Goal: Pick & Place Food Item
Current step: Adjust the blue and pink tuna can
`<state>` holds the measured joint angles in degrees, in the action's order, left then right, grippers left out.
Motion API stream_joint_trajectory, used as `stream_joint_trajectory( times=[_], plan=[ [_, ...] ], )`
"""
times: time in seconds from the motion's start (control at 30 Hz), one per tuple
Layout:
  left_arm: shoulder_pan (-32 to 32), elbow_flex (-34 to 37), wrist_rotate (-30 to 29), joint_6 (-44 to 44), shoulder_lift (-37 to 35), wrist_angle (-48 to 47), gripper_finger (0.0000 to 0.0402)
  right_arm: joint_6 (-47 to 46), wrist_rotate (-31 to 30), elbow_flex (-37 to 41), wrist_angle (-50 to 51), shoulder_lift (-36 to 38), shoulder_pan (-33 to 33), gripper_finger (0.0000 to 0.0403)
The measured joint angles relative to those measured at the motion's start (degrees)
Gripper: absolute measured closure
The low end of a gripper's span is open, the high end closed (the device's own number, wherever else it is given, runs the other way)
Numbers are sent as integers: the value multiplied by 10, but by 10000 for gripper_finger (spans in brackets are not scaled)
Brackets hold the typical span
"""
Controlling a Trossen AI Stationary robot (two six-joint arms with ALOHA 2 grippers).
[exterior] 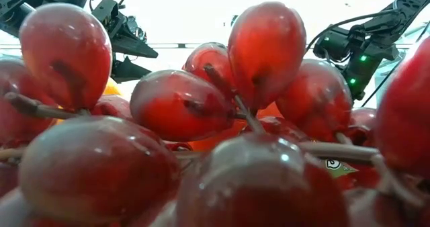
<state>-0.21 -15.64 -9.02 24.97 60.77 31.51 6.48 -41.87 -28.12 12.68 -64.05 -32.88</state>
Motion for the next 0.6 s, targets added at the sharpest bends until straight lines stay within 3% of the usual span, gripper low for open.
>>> stream_joint_trajectory(
  times=[0.3,0.6],
  plan=[
    [0,0,0,0,0,0,101,-59,4,0,19,0,0,207],
    [0,0,0,-1,0,0,100,-196,165,0,105,13,0,234]
  ],
)
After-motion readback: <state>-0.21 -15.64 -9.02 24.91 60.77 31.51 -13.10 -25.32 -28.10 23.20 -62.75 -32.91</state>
